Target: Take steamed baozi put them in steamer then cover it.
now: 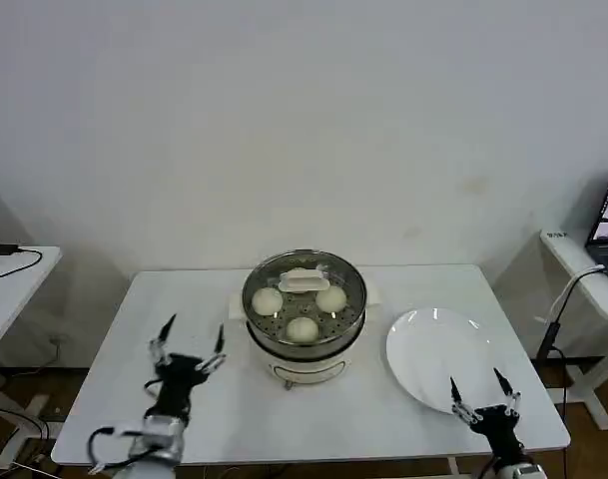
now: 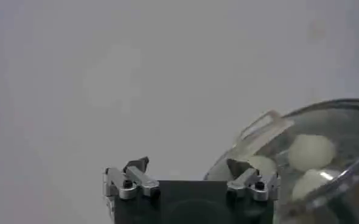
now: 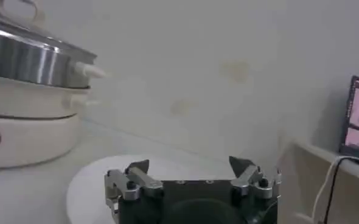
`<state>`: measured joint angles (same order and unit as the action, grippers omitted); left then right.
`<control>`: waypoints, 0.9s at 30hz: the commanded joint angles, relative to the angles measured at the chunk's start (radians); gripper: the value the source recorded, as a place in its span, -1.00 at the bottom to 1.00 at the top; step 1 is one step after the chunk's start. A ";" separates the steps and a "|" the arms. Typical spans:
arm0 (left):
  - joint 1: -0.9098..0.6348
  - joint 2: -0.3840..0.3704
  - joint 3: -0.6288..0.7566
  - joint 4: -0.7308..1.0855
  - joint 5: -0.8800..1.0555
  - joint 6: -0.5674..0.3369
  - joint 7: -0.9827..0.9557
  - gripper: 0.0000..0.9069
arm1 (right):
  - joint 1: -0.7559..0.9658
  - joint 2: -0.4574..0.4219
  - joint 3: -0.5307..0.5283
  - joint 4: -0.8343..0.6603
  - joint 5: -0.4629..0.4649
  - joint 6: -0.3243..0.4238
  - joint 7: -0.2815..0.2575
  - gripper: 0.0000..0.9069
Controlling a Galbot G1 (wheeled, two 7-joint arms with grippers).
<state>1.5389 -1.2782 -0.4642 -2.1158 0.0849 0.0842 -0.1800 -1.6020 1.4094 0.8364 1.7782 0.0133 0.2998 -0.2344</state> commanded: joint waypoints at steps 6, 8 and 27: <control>0.288 0.007 -0.241 0.074 -0.270 -0.146 -0.042 1.00 | -0.072 -0.009 -0.036 0.105 0.079 -0.084 0.000 1.00; 0.291 0.006 -0.238 0.080 -0.269 -0.153 -0.038 1.00 | -0.081 -0.009 -0.040 0.117 0.086 -0.096 0.001 1.00; 0.272 -0.027 -0.184 0.109 -0.217 -0.212 -0.015 1.00 | -0.114 0.011 -0.066 0.163 0.075 -0.144 0.016 1.00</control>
<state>1.8019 -1.2972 -0.6574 -2.0189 -0.1322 -0.0981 -0.1932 -1.7040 1.4133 0.7797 1.9198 0.0921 0.1739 -0.2228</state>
